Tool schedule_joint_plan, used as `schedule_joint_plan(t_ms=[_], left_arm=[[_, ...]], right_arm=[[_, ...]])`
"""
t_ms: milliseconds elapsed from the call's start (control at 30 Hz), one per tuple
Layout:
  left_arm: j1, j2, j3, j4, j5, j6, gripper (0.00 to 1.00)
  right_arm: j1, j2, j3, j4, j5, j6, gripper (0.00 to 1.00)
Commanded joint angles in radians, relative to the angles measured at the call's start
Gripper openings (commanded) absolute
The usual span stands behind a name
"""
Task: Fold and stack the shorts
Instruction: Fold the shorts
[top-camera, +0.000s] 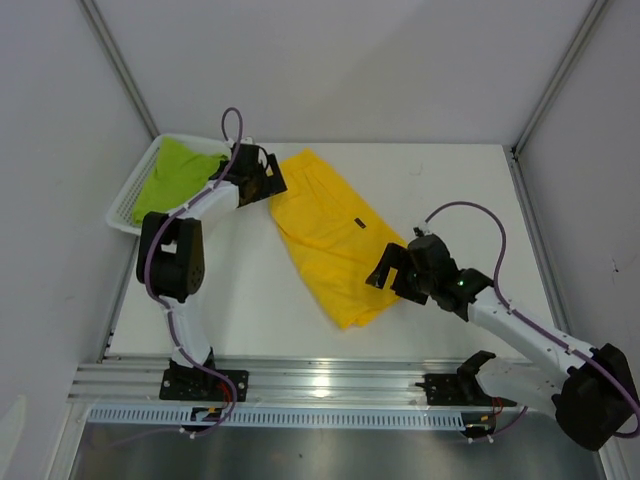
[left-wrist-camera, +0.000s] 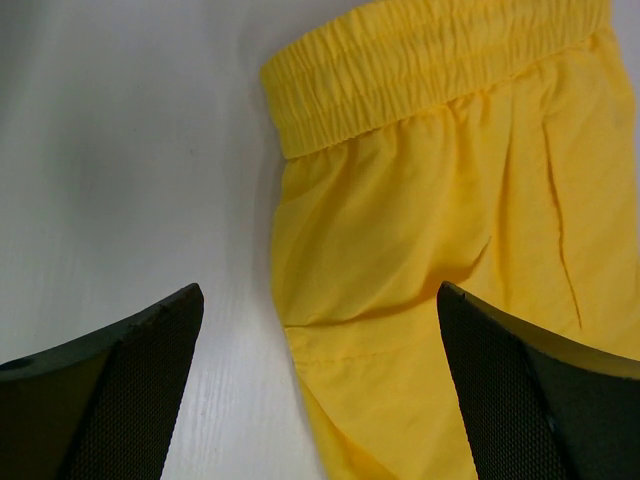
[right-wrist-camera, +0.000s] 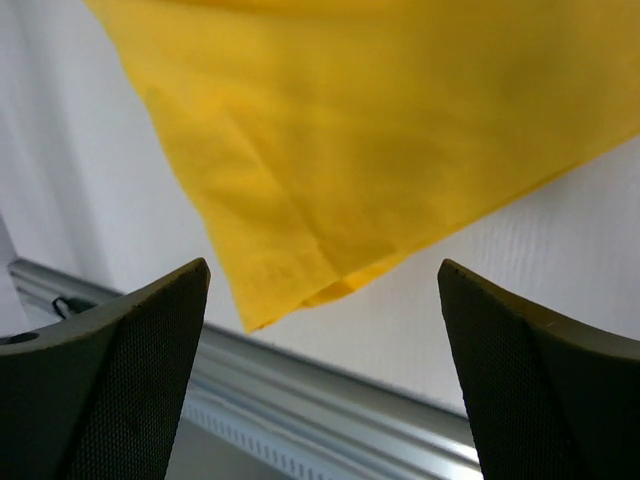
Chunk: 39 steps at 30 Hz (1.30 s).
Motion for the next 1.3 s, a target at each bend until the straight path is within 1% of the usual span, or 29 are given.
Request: schedule_joint_plan(t_ms=[0,133,267,367,467,633,667,733,767,833,933,1000,1033,1067,1100,1133,1167,1200,1267], left_arm=[[0.018,0.026,0.042,0.063,0.060,0.002,0.99],[0.022,0.065,0.055,0.090,0.123,0.002,0.99],[0.027,0.112,0.067,0.093,0.157,-0.014,0.99],[0.027,0.125,0.062,0.112,0.169,-0.023,0.99],[0.025,0.130,0.059,0.120,0.175,-0.023,0.99],[0.027,0.138,0.058,0.123,0.164,-0.023,0.99],[0.027,0.139,0.059,0.112,0.161,-0.024,0.99],[0.025,0.144,0.067,0.091,0.114,-0.035,0.99],[0.024,0.142,0.068,0.087,0.105,-0.037,0.99],[0.024,0.144,0.062,0.081,0.086,-0.050,0.99],[0.025,0.150,0.062,0.075,0.086,-0.069,0.99],[0.024,0.153,0.061,0.077,0.088,-0.078,0.99],[0.024,0.153,0.061,0.075,0.085,-0.081,0.99],[0.024,0.156,0.062,0.072,0.080,-0.084,0.99],[0.024,0.156,0.062,0.070,0.077,-0.086,0.99],[0.025,0.156,0.061,0.069,0.074,-0.087,0.99],[0.024,0.156,0.059,0.067,0.072,-0.089,0.99],[0.025,0.156,0.058,0.064,0.072,-0.095,0.99],[0.025,0.150,0.046,0.061,0.072,-0.098,0.99]], right_arm=[[0.094,-0.053,-0.055,0.069,0.081,0.233,0.97],[0.144,-0.047,-0.121,0.111,0.112,0.342,0.98],[0.184,-0.042,-0.198,0.180,0.182,0.428,0.97],[0.194,-0.041,-0.251,0.235,0.226,0.455,0.95],[0.169,-0.028,-0.276,0.274,0.236,0.447,0.92],[0.140,0.031,-0.301,0.341,0.217,0.459,0.90],[0.140,0.045,-0.313,0.376,0.214,0.470,0.90],[0.137,0.094,-0.328,0.415,0.207,0.484,0.89],[0.137,0.113,-0.334,0.471,0.205,0.499,0.88],[0.137,0.151,-0.347,0.508,0.199,0.516,0.87],[0.157,0.199,-0.356,0.553,0.223,0.554,0.82],[0.177,0.194,-0.362,0.551,0.251,0.571,0.69],[0.177,0.185,-0.359,0.541,0.266,0.573,0.51],[0.175,0.153,-0.359,0.504,0.274,0.571,0.41],[0.163,0.127,-0.360,0.481,0.282,0.556,0.27],[0.151,0.098,-0.359,0.453,0.289,0.542,0.15],[0.132,0.067,-0.356,0.373,0.291,0.527,0.00],[0.081,0.009,-0.354,0.338,0.280,0.504,0.00],[0.004,-0.050,-0.357,0.251,0.207,0.407,0.00]])
